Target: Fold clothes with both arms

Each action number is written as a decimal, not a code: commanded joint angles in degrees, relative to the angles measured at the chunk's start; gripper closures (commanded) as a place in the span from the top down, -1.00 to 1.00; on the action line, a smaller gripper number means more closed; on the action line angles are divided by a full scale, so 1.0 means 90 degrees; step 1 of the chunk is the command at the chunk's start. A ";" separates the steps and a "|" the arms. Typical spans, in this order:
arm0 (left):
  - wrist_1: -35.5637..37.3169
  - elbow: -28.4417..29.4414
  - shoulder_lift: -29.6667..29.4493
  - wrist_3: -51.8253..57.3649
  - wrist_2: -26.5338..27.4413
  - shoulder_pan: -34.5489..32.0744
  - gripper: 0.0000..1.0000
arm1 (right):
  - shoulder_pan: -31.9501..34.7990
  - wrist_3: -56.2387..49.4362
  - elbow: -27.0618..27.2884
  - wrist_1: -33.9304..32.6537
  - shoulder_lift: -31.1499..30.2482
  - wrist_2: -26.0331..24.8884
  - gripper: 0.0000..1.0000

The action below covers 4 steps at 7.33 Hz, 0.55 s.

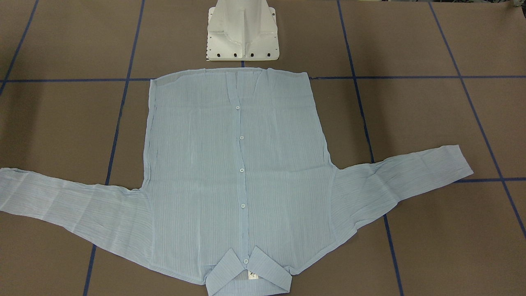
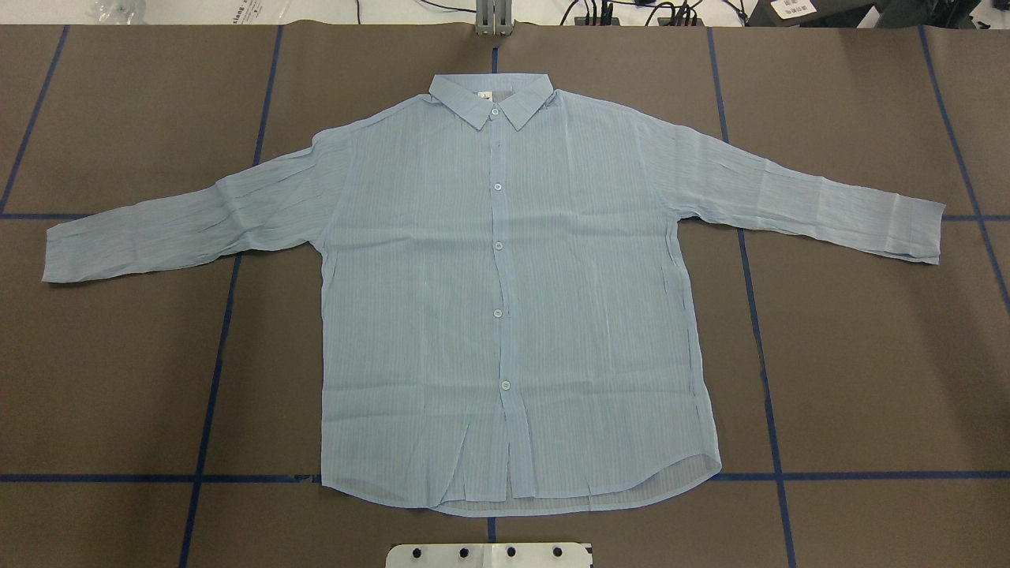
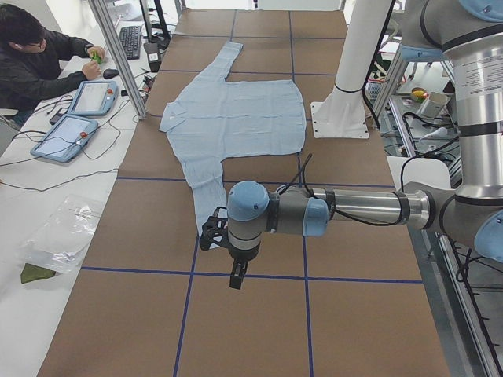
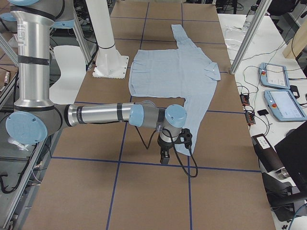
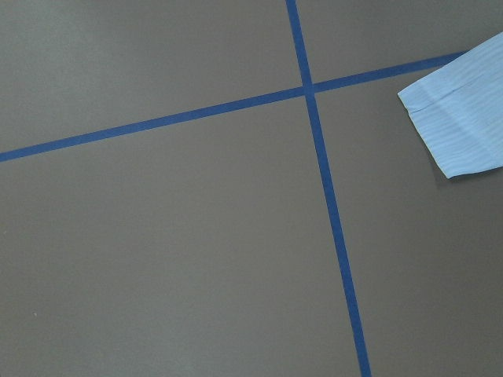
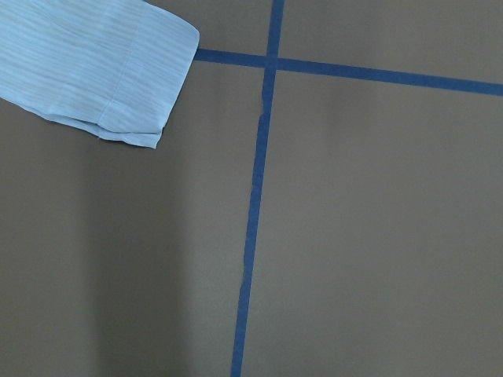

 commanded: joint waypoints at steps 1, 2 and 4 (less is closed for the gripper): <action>-0.0010 -0.0048 0.0001 0.0019 0.0017 0.0010 1.00 | 0.0000 0.0010 0.0006 0.0010 0.0007 0.0010 1.00; -0.0184 -0.0049 0.0001 0.0009 -0.0012 0.0010 1.00 | 0.0000 0.0010 0.0016 0.0019 0.0084 0.0010 1.00; -0.0866 0.0087 -0.0048 -0.0049 0.0017 0.0010 1.00 | 0.0000 -0.0029 0.0191 0.0020 0.0328 0.0010 1.00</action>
